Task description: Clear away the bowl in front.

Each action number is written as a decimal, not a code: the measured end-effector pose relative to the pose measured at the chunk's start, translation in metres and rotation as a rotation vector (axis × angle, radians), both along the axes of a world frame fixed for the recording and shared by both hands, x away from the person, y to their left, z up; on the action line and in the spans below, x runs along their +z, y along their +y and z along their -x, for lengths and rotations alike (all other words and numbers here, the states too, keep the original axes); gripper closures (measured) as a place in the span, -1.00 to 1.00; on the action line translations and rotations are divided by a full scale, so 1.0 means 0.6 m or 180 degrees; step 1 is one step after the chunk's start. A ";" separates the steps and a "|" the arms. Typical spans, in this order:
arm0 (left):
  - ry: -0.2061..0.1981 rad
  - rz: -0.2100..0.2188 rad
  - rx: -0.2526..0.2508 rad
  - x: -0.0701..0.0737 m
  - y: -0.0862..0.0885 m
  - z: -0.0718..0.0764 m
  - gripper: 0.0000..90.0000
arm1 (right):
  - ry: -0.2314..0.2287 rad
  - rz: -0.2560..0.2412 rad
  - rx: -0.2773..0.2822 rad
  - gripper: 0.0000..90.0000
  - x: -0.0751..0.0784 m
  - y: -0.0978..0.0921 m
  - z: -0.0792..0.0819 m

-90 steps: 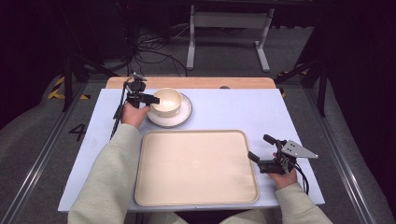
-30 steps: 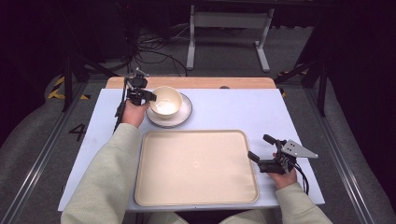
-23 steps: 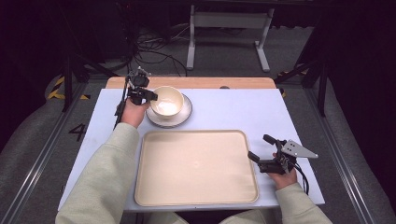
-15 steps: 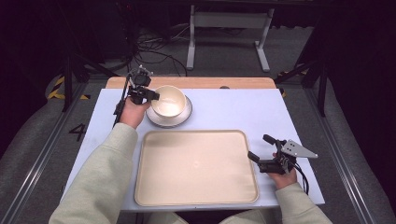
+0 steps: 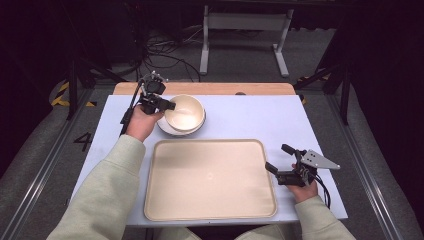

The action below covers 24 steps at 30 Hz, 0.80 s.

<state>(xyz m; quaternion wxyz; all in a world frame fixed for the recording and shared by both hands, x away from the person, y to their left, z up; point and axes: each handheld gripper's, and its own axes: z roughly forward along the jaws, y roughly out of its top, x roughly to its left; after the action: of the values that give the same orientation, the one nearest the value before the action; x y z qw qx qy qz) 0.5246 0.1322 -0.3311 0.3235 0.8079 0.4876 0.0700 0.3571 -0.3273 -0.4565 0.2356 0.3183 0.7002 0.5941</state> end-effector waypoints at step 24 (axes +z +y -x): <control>0.0027 -0.0131 -0.0670 0.021 -0.041 0.069 0.82 | 0.0001 -0.0001 0.0000 -0.96 0.000 0.000 0.000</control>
<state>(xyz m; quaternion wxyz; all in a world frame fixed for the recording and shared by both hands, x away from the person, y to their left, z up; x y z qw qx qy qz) 0.4829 0.1079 -0.3184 0.3103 0.8614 0.3999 0.0422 0.3571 -0.3273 -0.4565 0.2354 0.3184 0.7001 0.5941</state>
